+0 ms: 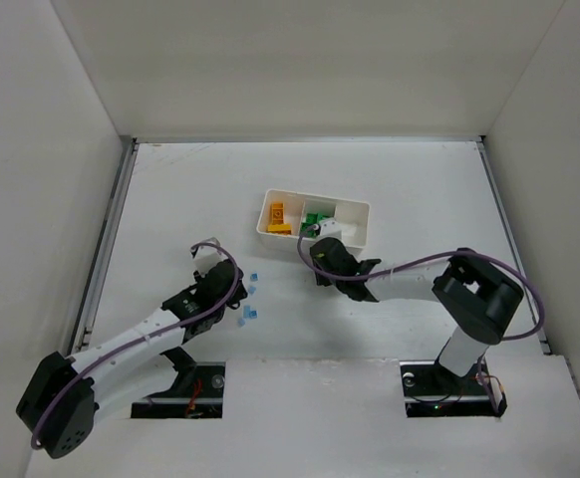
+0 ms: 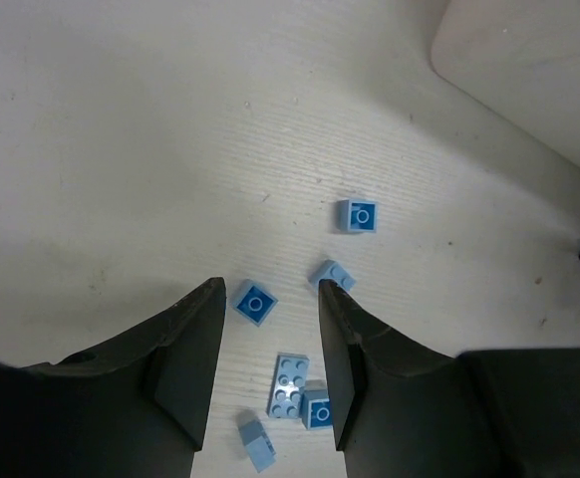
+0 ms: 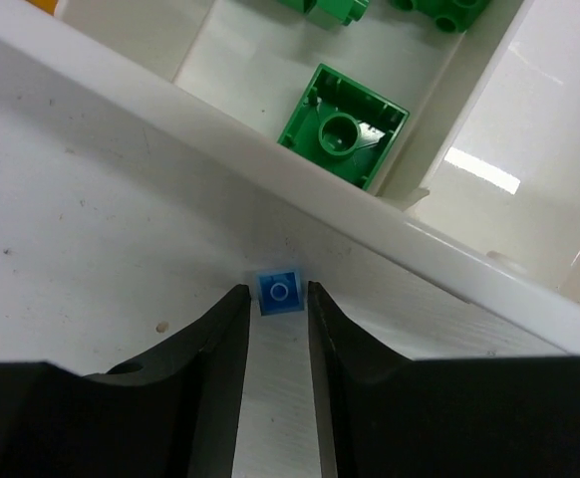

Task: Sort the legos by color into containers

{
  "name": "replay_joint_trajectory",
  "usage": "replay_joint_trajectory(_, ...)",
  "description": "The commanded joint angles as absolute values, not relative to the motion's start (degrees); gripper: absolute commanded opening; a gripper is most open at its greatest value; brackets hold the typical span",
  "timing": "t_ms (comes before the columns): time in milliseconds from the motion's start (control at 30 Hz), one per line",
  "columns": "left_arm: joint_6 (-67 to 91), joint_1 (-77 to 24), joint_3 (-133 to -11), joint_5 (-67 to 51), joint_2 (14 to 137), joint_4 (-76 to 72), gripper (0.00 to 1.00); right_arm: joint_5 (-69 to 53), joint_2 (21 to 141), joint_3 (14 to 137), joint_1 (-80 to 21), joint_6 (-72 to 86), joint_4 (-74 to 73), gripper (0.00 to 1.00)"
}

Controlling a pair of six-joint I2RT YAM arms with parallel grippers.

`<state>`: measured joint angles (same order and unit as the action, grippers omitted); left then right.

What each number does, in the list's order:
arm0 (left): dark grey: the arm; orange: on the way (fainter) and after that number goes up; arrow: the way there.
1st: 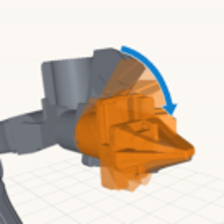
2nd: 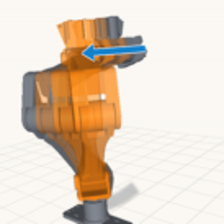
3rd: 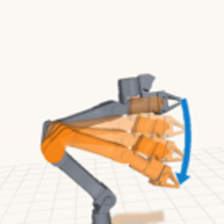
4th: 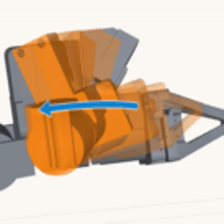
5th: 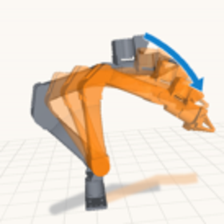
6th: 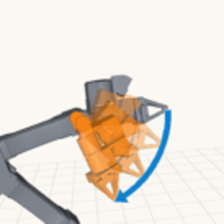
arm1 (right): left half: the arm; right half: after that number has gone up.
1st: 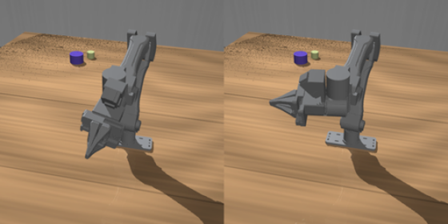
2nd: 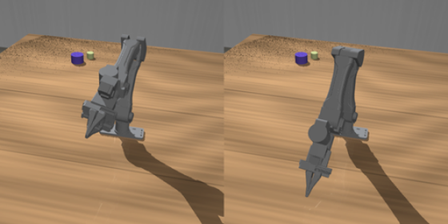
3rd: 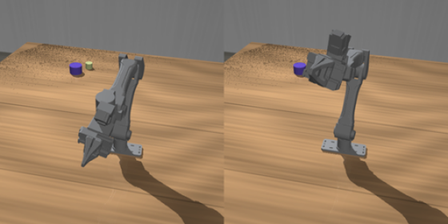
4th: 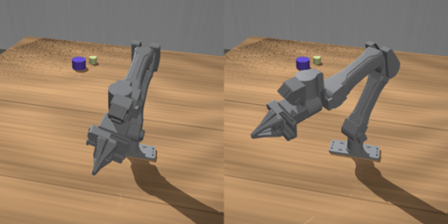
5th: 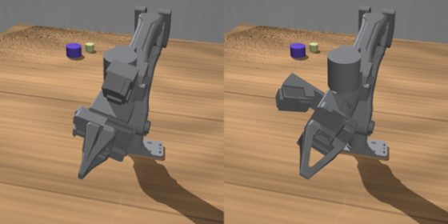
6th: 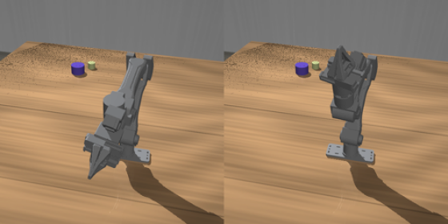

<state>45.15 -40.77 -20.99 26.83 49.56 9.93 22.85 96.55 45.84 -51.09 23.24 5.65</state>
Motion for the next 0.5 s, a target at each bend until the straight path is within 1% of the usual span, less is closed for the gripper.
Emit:
replay_joint_trajectory(0, 46.6, -40.4, -20.3, 27.9, 51.5, 8.6, 0.41, 24.1, 97.1, 46.0, -52.0, 22.4, 9.4, 0.33)
replay_joint_trajectory(67, 46.8, -40.4, -20.3, 28.3, 52.3, 7.9, 0.42, 24.1, 96.5, 45.9, -52.3, 22.2, 9.5, 0.27)
replay_joint_trajectory(100, 46.8, -40.4, -20.3, 28.4, 52.6, 7.5, 0.42, 24.2, 95.8, 45.6, -52.7, 22.2, 9.4, 0.26)
replay_joint_trajectory(233, 46.7, -40.3, -20.5, 28.4, 54.7, 5.8, 0.42, 24.4, 90.6, 44.0, -54.7, 22.1, 8.8, 0.25)
replay_joint_trajectory(467, 47.1, -42.1, -21.1, 28.7, 57.5, 6.7, 0.4, 25.4, 75.8, 42.6, -56.9, 23.1, 2.8, 0.25)
